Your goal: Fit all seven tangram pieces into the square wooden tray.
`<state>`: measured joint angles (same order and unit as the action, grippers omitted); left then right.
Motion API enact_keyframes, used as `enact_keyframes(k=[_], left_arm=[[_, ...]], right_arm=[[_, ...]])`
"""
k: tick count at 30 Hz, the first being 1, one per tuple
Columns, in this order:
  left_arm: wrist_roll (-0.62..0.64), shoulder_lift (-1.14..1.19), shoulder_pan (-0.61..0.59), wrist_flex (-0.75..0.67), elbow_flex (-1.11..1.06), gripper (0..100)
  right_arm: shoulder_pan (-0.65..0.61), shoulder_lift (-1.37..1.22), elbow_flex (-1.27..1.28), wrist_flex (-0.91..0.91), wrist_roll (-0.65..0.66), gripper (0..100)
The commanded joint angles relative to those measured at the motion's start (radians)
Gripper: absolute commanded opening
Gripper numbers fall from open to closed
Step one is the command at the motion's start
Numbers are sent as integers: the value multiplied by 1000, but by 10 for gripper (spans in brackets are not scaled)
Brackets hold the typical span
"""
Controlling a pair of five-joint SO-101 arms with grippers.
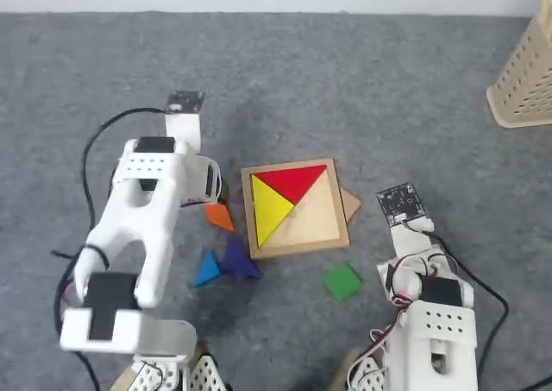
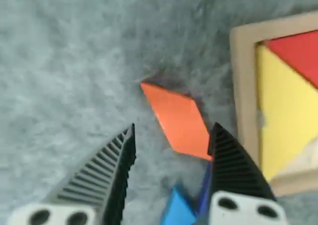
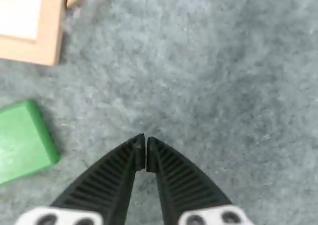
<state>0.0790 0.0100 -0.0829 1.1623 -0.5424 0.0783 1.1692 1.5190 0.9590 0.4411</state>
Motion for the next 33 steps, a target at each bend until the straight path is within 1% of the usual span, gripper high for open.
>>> enact_keyframes(k=[1, 11, 14, 18, 24, 26, 31, 33], left_arm=[[0, 34, 8, -18, 39, 227], [3, 63, 11, -103, 12, 225], [5, 63, 37, -124, -21, 225], [49, 63, 57, -138, -31, 224], [57, 64, 63, -181, -71, 224], [58, 61, 49, -180, -62, 224], [52, 54, -55, -147, -16, 224], [51, 63, -64, -149, -7, 224]], right_arm=[[-12, 22, -3, 16, 12, 6], [-12, 22, -3, 16, 12, 6], [-12, 22, -3, 16, 12, 6], [-12, 21, -3, 16, 12, 6], [-12, 21, -3, 16, 12, 6], [-12, 21, -3, 16, 12, 6], [-12, 21, -3, 16, 12, 6], [-12, 21, -3, 16, 12, 6]])
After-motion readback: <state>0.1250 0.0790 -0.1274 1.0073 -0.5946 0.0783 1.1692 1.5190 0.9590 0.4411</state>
